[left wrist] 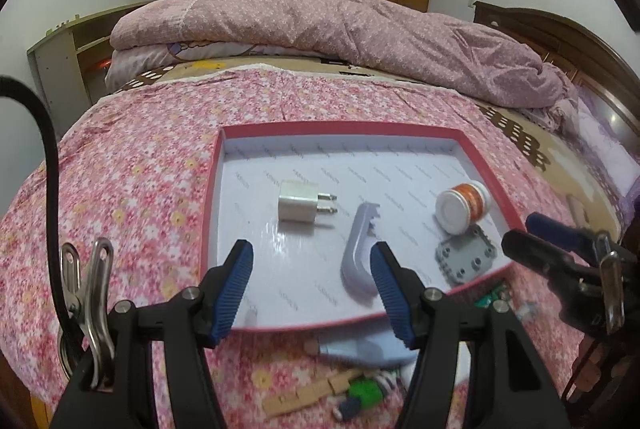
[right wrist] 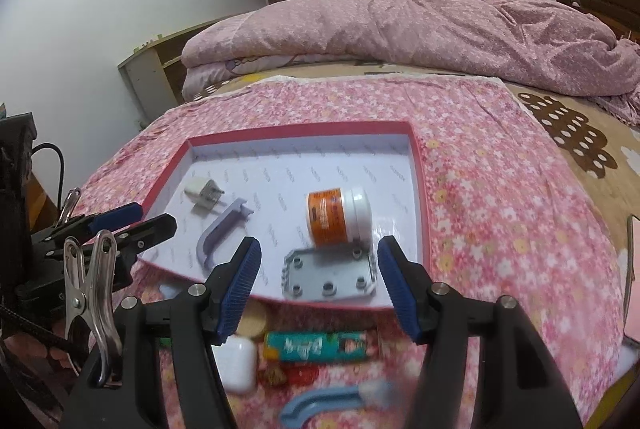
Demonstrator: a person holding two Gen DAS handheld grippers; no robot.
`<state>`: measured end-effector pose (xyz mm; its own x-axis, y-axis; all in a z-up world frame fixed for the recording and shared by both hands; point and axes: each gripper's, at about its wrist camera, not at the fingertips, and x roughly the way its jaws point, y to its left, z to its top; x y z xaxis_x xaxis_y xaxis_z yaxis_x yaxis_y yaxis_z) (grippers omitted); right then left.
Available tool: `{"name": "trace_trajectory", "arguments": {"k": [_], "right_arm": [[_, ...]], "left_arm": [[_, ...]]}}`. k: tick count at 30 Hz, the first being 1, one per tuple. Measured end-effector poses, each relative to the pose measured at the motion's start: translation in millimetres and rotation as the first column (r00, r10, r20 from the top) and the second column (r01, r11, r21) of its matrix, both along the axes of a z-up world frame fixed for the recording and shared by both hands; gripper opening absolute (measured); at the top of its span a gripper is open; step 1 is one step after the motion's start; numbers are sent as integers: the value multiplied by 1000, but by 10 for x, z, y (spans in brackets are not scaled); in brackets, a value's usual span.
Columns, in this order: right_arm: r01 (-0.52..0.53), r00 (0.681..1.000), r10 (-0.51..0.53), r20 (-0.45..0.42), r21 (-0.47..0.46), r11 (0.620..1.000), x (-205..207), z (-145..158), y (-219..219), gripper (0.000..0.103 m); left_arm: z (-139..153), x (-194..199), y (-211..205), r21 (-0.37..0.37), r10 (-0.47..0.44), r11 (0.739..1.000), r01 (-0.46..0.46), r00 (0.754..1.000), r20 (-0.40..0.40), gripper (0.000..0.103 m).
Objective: Organize rigid objects
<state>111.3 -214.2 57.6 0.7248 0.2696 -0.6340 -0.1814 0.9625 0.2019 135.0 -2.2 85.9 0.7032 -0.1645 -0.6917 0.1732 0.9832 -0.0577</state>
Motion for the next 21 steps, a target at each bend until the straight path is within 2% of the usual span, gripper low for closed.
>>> {"name": "trace_trajectory", "arguments": {"k": [8, 21], "right_arm": [[6, 1000, -6, -16, 4, 1000, -286, -47, -61, 62], [-8, 997, 7, -79, -19, 1000, -630, -348, -116, 64]], "left_arm": [[-33, -285, 2, -2, -8, 1000, 7, 1000, -19, 64], [-274, -679, -29, -31, -26, 999, 23, 994, -102, 64]]}}
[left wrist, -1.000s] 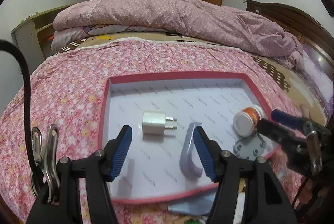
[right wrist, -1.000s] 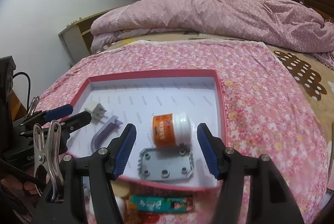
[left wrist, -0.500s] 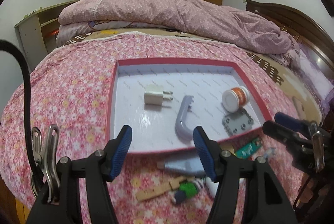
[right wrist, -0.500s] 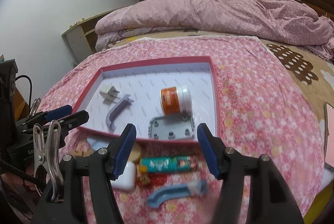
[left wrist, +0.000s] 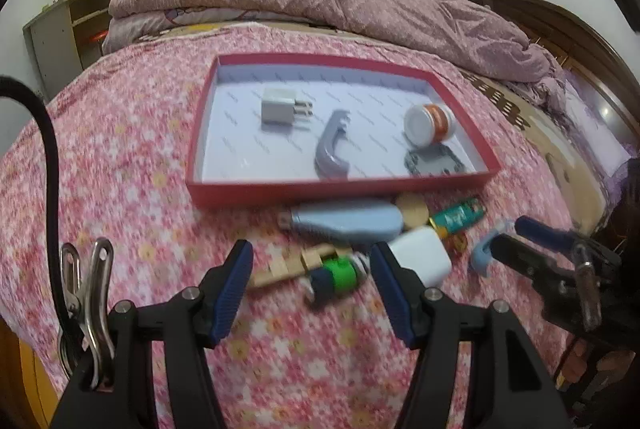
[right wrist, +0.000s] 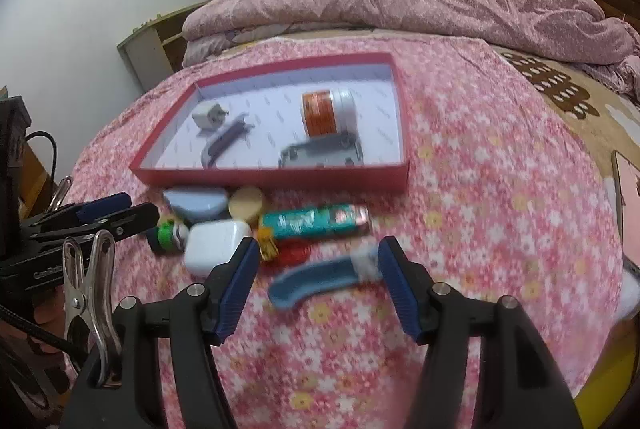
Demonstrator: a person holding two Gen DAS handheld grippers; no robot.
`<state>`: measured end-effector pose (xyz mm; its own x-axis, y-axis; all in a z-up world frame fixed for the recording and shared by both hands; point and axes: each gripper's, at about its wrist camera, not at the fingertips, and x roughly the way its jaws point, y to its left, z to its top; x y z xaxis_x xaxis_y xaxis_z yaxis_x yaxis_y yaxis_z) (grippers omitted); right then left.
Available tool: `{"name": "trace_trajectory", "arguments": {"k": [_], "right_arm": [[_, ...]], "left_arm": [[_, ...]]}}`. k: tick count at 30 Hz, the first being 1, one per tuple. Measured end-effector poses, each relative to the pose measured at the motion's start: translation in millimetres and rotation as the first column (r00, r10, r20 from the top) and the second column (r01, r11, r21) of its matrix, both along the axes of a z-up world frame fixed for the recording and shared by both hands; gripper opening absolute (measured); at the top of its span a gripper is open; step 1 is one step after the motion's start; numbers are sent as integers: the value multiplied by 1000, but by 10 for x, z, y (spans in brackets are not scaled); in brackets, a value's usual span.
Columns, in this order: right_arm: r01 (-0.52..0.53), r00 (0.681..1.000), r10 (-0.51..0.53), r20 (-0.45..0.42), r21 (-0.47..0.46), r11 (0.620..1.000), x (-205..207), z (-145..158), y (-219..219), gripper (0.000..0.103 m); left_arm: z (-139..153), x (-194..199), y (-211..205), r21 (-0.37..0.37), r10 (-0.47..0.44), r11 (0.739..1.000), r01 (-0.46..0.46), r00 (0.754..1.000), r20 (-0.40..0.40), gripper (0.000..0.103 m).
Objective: Organize rigid objects
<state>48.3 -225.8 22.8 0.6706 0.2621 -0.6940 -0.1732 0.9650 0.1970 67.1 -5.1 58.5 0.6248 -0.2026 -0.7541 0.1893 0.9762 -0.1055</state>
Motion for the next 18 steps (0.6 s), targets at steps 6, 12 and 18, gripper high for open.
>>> {"name": "trace_trajectory", "arguments": {"k": [6, 12, 18], "right_arm": [[-3, 1000, 3, -12, 3, 1000, -66, -147, -10, 72], [-21, 1000, 21, -8, -26, 999, -114, -275, 45, 73], [-31, 999, 32, 37, -5, 999, -204, -355, 13, 74]], "left_arm": [[-141, -178, -50, -69, 13, 997, -16, 999, -38, 64], [-194, -178, -141, -58, 27, 998, -29, 999, -44, 64], [-231, -110, -247, 0, 42, 999, -42, 999, 7, 64]]}}
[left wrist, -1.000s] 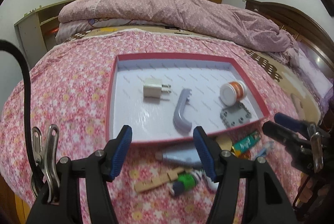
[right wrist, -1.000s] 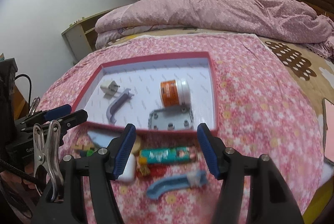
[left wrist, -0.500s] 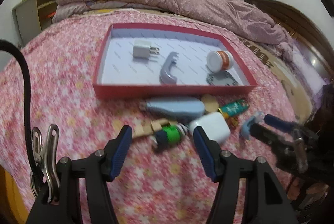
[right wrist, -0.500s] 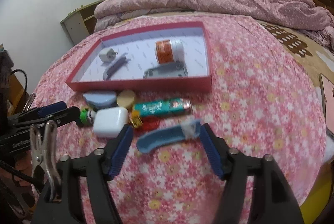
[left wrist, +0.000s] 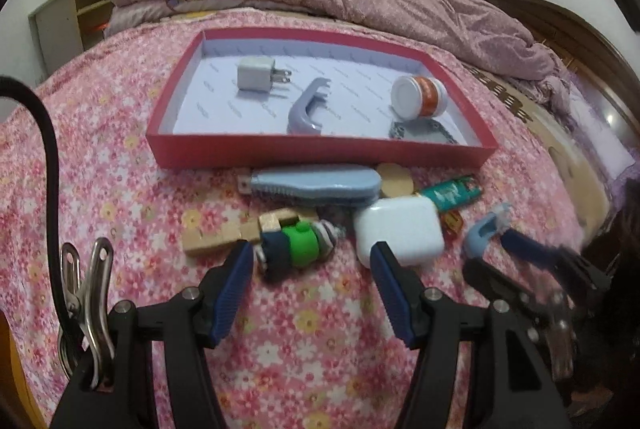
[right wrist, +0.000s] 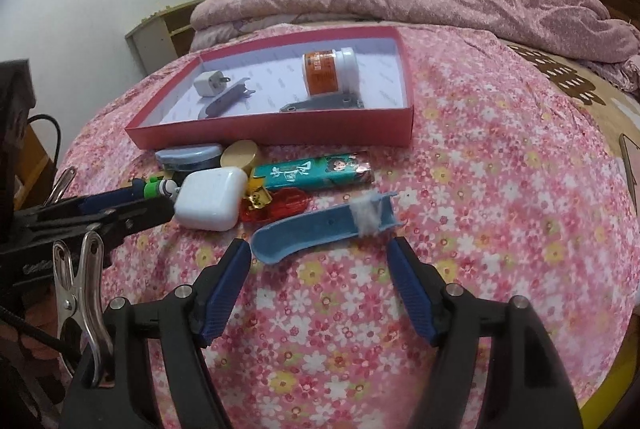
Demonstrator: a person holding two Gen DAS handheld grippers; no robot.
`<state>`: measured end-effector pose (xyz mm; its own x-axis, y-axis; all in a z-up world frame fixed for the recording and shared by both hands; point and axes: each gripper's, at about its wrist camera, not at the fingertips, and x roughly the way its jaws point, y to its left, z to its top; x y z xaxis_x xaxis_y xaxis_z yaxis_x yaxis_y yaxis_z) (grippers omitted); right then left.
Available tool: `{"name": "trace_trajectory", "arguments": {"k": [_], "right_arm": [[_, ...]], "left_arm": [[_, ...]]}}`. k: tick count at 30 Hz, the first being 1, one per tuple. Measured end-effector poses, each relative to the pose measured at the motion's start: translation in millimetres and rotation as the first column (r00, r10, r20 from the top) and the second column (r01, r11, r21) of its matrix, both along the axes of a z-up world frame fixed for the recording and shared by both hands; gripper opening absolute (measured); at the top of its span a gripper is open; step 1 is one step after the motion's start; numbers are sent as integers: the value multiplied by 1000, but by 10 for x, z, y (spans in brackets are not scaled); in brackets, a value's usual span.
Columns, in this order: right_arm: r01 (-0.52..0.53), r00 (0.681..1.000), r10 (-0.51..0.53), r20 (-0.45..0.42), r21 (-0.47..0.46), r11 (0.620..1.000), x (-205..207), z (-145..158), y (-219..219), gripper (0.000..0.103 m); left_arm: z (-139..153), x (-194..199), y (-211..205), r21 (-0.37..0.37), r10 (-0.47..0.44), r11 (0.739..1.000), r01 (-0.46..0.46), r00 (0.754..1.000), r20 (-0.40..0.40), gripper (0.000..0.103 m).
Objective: Organize rigid objects
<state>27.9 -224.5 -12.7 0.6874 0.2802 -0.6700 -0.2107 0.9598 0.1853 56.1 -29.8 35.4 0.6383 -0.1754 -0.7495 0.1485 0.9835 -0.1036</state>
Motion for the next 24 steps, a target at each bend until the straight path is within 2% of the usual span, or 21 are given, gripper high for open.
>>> {"name": "trace_trajectory", "arguments": {"k": [2, 7, 16, 17, 20, 24], "right_arm": [[-4, 1000, 3, 10, 16, 1000, -8, -12, -15, 76], [-12, 1000, 12, 19, 30, 999, -20, -19, -15, 79], [-20, 1000, 19, 25, 45, 999, -29, -25, -32, 81], [-21, 999, 20, 25, 46, 999, -28, -23, -40, 81], [-21, 999, 20, 25, 46, 999, -29, -22, -39, 81], [-21, 999, 20, 25, 43, 999, -30, -24, -43, 81]], "left_arm": [[3, 22, 10, 9, 27, 1000, -27, 1000, 14, 64], [-74, 31, 72, 13, 65, 998, -65, 998, -18, 64], [-107, 118, -89, 50, 70, 996, -71, 997, 20, 63], [-112, 116, -107, 61, 65, 996, -66, 998, 27, 62], [-122, 86, -167, 117, 33, 992, -38, 998, 48, 49], [-126, 37, -164, 116, 0, 993, -7, 998, 59, 47]]}}
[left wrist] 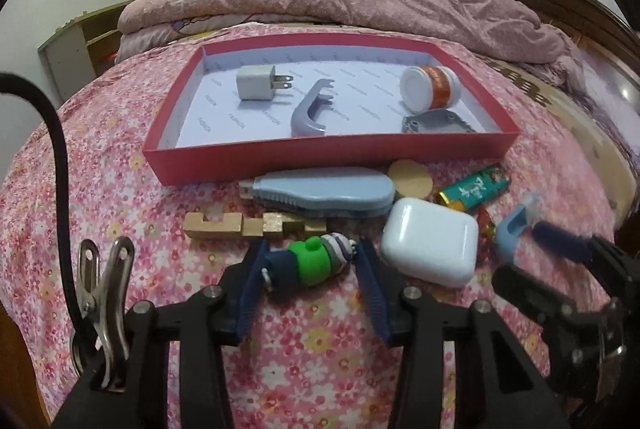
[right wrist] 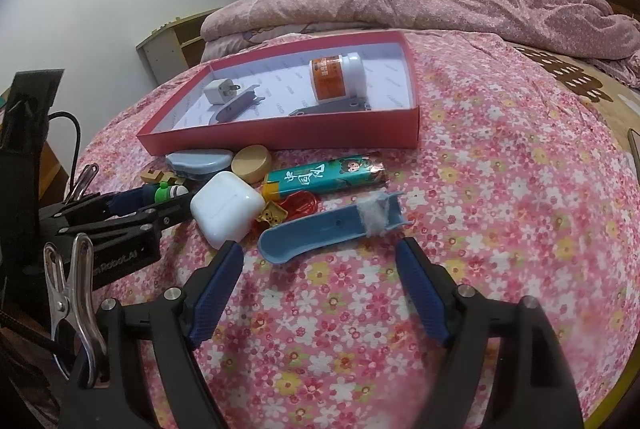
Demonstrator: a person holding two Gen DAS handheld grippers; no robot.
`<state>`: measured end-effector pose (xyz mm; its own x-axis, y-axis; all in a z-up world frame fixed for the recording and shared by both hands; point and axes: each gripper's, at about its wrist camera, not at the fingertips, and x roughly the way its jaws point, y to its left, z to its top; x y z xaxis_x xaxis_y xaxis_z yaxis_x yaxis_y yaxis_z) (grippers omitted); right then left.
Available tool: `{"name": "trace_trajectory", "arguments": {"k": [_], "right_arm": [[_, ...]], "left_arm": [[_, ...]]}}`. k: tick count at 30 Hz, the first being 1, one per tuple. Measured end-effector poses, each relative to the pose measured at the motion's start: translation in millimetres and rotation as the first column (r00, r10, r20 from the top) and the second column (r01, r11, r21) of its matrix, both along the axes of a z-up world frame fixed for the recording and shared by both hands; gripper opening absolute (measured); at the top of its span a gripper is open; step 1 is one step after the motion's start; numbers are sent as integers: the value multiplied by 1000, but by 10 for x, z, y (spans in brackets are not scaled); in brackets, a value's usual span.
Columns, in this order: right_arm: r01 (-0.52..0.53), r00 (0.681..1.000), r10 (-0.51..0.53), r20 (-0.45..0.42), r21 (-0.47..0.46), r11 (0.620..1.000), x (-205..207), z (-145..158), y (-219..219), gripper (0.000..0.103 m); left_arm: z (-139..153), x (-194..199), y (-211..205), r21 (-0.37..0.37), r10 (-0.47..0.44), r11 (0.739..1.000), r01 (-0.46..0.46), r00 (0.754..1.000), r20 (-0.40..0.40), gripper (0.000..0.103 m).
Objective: Organize rigid objects
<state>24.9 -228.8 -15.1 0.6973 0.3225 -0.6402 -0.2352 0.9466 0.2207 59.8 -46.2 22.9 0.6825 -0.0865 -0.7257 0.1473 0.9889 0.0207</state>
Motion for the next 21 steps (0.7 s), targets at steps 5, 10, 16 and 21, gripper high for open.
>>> {"name": "trace_trajectory", "arguments": {"k": [5, 10, 16, 21], "right_arm": [[2, 1000, -2, -1, -20, 1000, 13, 4, 32, 81], [-1, 1000, 0, -8, -54, 999, 60, 24, 101, 82], [1, 1000, -2, -17, -68, 998, 172, 53, 107, 82], [4, 1000, -5, -8, -82, 997, 181, 43, 121, 81]], "left_arm": [[31, -96, 96, -32, -42, 999, 42, 999, -5, 41], [75, -190, 177, -55, -72, 996, 71, 997, 2, 41], [137, -249, 242, -91, -87, 992, 88, 996, 17, 41], [201, -220, 331, -125, -77, 989, 80, 997, 24, 41]]}}
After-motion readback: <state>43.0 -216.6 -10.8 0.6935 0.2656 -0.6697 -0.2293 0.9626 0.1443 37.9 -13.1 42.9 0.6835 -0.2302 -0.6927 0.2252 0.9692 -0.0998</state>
